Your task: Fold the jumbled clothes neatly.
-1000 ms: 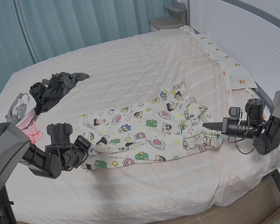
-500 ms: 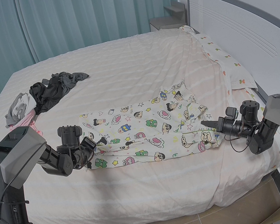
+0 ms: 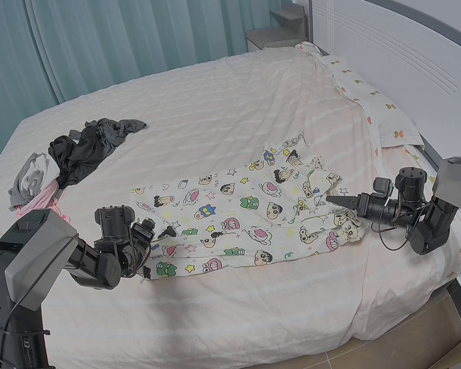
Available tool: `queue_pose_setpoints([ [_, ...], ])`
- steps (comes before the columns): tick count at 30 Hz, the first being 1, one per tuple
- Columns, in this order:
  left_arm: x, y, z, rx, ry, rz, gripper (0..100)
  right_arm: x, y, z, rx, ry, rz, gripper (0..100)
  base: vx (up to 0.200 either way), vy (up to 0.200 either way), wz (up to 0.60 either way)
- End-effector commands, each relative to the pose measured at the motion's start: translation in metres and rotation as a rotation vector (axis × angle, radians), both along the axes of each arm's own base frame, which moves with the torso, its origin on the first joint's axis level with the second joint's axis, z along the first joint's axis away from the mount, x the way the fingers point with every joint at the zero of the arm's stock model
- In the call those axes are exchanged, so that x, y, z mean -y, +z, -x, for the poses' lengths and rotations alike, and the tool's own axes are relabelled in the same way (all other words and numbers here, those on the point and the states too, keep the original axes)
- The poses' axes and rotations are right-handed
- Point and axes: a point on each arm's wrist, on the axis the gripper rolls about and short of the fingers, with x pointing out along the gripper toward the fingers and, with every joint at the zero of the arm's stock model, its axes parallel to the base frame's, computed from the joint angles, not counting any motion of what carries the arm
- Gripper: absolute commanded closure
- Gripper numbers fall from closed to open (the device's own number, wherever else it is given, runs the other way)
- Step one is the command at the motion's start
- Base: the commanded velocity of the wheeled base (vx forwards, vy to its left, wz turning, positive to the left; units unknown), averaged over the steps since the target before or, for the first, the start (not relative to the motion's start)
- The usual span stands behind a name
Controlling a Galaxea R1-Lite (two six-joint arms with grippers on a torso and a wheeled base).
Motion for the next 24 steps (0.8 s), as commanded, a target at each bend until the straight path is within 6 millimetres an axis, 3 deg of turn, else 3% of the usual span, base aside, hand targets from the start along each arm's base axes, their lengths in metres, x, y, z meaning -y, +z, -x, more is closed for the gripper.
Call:
queue_pose_setpoints([
  [1, -0.021, 0.031, 0.012, 0.041, 0.035, 0.014, 0, 0.028, 0.014, 0.009, 0.006, -0.089, 0.002, 0, 0.000, 0.000, 0.00],
  [3, -0.024, 0.034, 0.015, 0.042, 0.035, 0.014, 0, 0.032, 0.015, 0.011, 0.001, -0.103, -0.002, 0, 0.000, 0.000, 0.00],
  [5, -0.045, 0.050, 0.027, 0.050, 0.054, 0.028, 0, 0.047, 0.032, 0.022, 0.002, -0.196, -0.042, 0, 0.000, 0.000, 0.00],
  [9, -0.072, 0.066, 0.047, 0.031, 0.061, 0.066, 0, 0.057, 0.050, 0.032, -0.007, -0.299, -0.118, 0, 0.000, 0.000, 0.00],
  [11, -0.093, 0.076, 0.076, -0.022, 0.041, 0.116, 0, 0.055, 0.062, 0.049, -0.041, -0.348, -0.168, 0, 0.000, 0.000, 0.00],
  [13, -0.101, 0.077, 0.102, -0.065, 0.009, 0.170, 0, 0.047, 0.068, 0.064, -0.088, -0.345, -0.209, 0, 0.000, 0.000, 0.00],
  [17, -0.104, 0.075, 0.154, -0.132, -0.065, 0.360, 0, 0.006, 0.066, 0.094, -0.224, -0.290, -0.287, 0, 0.000, 0.000, 0.00],
  [20, -0.099, 0.063, 0.185, -0.207, -0.106, 0.469, 0, -0.026, 0.061, 0.101, -0.285, -0.288, -0.324, 0, 0.000, 0.000, 0.00],
  [21, -0.099, 0.063, 0.185, -0.207, -0.106, 0.469, 0, -0.026, 0.061, 0.101, -0.285, -0.288, -0.324, 0, 0.000, 0.000, 0.00],
  [23, -0.093, 0.047, 0.212, -0.267, -0.159, 0.529, 0, -0.046, 0.054, 0.105, -0.326, -0.263, -0.323, 0, 0.000, 0.000, 0.00],
  [24, -0.092, 0.045, 0.214, -0.268, -0.169, 0.538, 0, -0.048, 0.053, 0.105, -0.332, -0.258, -0.324, 0, 0.000, 0.000, 0.00],
])
